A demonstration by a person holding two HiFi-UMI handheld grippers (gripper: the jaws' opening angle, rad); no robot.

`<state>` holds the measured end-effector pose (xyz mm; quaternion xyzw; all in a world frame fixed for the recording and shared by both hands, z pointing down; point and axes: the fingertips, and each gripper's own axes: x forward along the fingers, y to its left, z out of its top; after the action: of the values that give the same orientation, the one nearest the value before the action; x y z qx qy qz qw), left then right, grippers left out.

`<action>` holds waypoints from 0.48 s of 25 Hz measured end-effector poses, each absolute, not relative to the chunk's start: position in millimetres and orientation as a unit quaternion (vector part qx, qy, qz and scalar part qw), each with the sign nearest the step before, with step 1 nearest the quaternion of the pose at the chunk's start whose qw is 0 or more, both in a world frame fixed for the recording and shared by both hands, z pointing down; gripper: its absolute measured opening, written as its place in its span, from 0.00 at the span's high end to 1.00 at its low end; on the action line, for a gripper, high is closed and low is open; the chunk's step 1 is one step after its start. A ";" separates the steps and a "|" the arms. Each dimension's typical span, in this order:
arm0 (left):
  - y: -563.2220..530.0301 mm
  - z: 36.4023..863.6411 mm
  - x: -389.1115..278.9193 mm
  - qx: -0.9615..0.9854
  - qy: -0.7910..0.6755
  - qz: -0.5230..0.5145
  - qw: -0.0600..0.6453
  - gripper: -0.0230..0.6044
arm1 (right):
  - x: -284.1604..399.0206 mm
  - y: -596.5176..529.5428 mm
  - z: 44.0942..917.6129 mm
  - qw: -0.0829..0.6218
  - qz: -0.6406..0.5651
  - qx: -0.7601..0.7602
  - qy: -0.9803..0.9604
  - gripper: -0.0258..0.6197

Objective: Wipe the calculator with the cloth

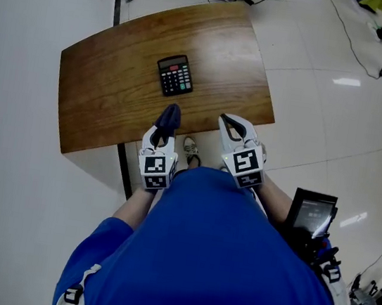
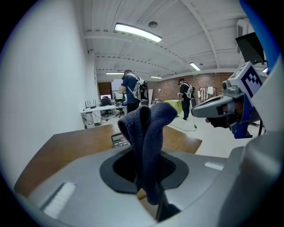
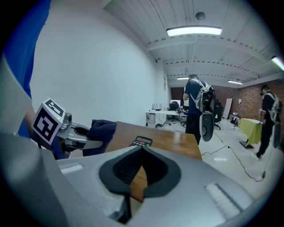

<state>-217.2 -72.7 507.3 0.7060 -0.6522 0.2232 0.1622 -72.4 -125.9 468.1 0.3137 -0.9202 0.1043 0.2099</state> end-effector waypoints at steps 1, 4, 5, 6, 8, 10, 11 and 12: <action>-64.7 507.1 -213.5 0.702 -0.659 0.217 0.163 0.86 | -69.7 -119.7 469.0 0.203 0.106 0.311 -0.922 0.96; -42.4 503.6 -205.4 0.689 -0.678 0.202 0.159 0.86 | -61.4 -106.1 467.2 0.191 0.094 0.302 -0.929 0.96; -36.3 501.8 -204.0 0.684 -0.685 0.196 0.158 0.86 | -60.2 -102.5 464.5 0.188 0.092 0.298 -0.931 0.96; -31.2 500.1 -203.3 0.680 -0.690 0.190 0.157 0.86 | -59.3 -99.2 463.5 0.185 0.090 0.296 -0.933 0.96; -23.9 497.3 -203.4 0.674 -0.699 0.180 0.155 0.86 | -58.4 -93.2 466.1 0.178 0.084 0.292 -0.936 0.96; -18.1 495.2 -203.9 0.670 -0.704 0.173 0.156 0.86 | -59.4 -87.0 467.8 0.176 0.081 0.287 -0.938 0.96; -15.9 494.6 -203.9 0.669 -0.706 0.171 0.157 0.86 | -59.7 -84.3 468.3 0.176 0.080 0.285 -0.939 0.96; -14.4 494.1 -203.9 0.669 -0.707 0.169 0.157 0.86 | -59.6 -82.2 468.6 0.175 0.080 0.285 -0.939 0.96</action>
<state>-203.9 -14.4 494.1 0.6686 -0.7069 0.1689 0.1572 -59.6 -82.2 468.6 0.2848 -0.9391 0.0796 0.1752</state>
